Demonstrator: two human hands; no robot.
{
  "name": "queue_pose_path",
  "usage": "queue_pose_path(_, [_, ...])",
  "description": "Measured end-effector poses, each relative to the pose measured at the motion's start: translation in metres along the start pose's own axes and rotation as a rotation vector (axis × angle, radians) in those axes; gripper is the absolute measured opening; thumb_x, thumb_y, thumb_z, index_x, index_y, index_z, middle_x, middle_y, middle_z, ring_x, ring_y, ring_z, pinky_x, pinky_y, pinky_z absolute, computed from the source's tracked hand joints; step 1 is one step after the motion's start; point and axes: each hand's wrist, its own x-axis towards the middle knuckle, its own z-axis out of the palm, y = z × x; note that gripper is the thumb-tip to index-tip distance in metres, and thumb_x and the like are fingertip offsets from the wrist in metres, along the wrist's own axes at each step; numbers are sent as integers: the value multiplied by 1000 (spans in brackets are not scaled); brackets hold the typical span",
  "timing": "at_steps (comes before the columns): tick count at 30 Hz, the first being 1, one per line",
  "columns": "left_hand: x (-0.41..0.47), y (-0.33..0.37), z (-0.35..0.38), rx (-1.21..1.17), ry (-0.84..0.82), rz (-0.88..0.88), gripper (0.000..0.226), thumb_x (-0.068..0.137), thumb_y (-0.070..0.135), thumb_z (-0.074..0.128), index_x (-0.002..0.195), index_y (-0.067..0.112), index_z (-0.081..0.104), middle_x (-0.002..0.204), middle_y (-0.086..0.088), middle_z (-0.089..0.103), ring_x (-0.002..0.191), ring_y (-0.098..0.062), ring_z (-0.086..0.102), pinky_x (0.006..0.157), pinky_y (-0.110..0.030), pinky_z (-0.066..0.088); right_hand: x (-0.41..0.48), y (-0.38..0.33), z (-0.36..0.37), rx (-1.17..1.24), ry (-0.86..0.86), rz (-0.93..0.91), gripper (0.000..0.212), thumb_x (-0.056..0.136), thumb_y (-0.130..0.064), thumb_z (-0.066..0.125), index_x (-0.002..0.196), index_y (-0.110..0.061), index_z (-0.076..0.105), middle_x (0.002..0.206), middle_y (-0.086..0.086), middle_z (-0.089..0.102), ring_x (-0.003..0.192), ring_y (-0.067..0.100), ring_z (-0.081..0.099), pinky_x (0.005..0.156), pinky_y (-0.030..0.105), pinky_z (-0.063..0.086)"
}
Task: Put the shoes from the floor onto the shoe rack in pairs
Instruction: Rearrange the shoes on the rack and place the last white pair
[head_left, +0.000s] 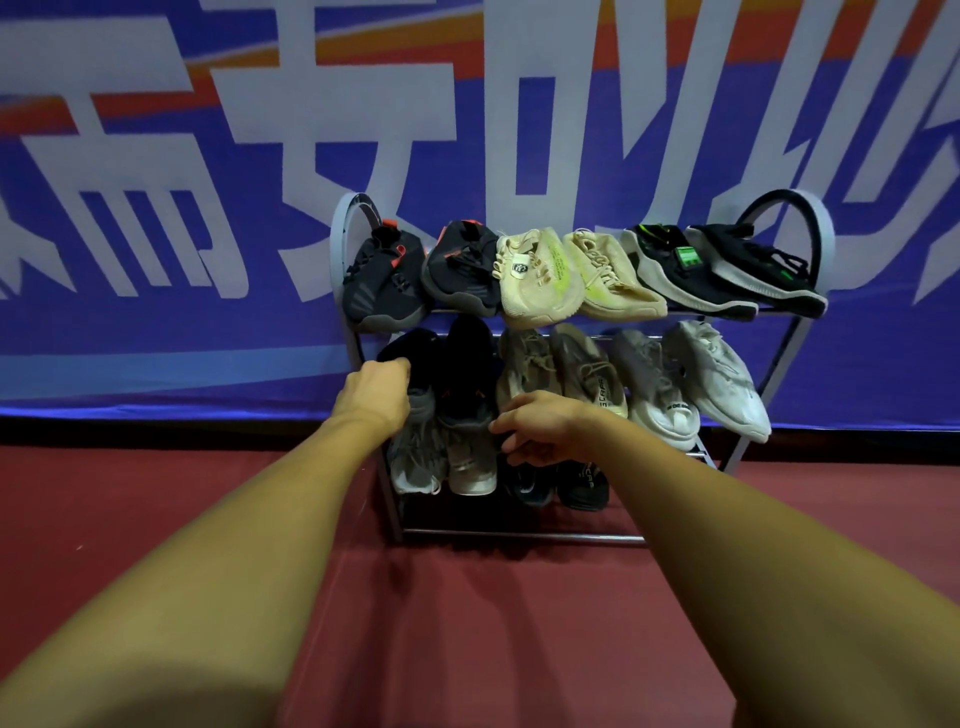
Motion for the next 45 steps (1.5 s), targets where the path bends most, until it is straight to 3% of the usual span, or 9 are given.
queue_pose_path(7, [-2,29,-17,-153,87,0,5,88,11,50,85,15,51,101,-16,62,91,-38,53,70,-37,37,-10,-5,0,200,-36,-46,37,102,-34,50,133,-13,52,114,14,67,78,20,65,57,22,43])
queue_pose_path(11, [-6,50,-30,-377,106,-25,8,80,13,55,76,20,56,88,-11,69,88,-34,63,75,-37,52,-7,-14,7,397,-70,-67,41,105,-44,38,134,-17,48,123,11,64,80,17,64,62,24,41])
queue_pose_path(14, [-13,62,-37,-507,92,1,7,83,12,58,78,16,61,72,-4,72,76,-20,65,66,-31,52,-5,-19,6,613,-74,-87,47,101,-54,40,125,-18,59,91,5,72,69,16,62,57,23,39])
queue_pose_path(17, [-20,67,-37,-538,-2,110,5,88,12,59,84,14,61,66,-1,72,64,-13,60,60,-29,48,-10,-16,2,627,-28,-72,45,91,-62,55,101,-19,65,49,-2,56,60,16,58,49,19,41])
queue_pose_path(24, [-18,67,-26,-724,-124,195,19,90,2,51,91,19,59,67,1,70,62,-11,63,69,-25,47,-14,-7,-13,565,45,-139,41,89,-45,66,108,-8,68,55,5,44,58,19,52,45,19,42])
queue_pose_path(29, [-10,60,-17,-519,-171,97,52,91,6,44,136,31,43,94,-10,70,78,-23,65,70,-37,53,-14,0,-30,664,89,-86,45,70,-40,68,100,-7,61,54,6,46,42,17,47,63,27,54])
queue_pose_path(32, [-11,50,-12,-334,-188,62,61,92,17,48,148,34,34,120,-16,61,91,-31,62,78,-38,52,-25,7,-43,641,37,-84,26,76,-39,63,86,-16,55,61,1,47,46,13,41,42,19,43])
queue_pose_path(39, [-9,44,-2,-132,-156,62,34,95,32,50,129,38,52,131,-10,59,113,-36,55,90,-45,50,-34,20,-62,538,-14,-81,28,75,-46,64,64,-24,52,54,-7,45,49,10,39,55,21,30])
queue_pose_path(45, [-13,61,-6,-170,-100,0,15,97,32,51,108,28,59,116,-11,58,109,-39,55,84,-42,46,-28,25,-66,697,137,-105,50,73,-66,70,86,-19,62,68,1,51,48,10,41,46,19,34])
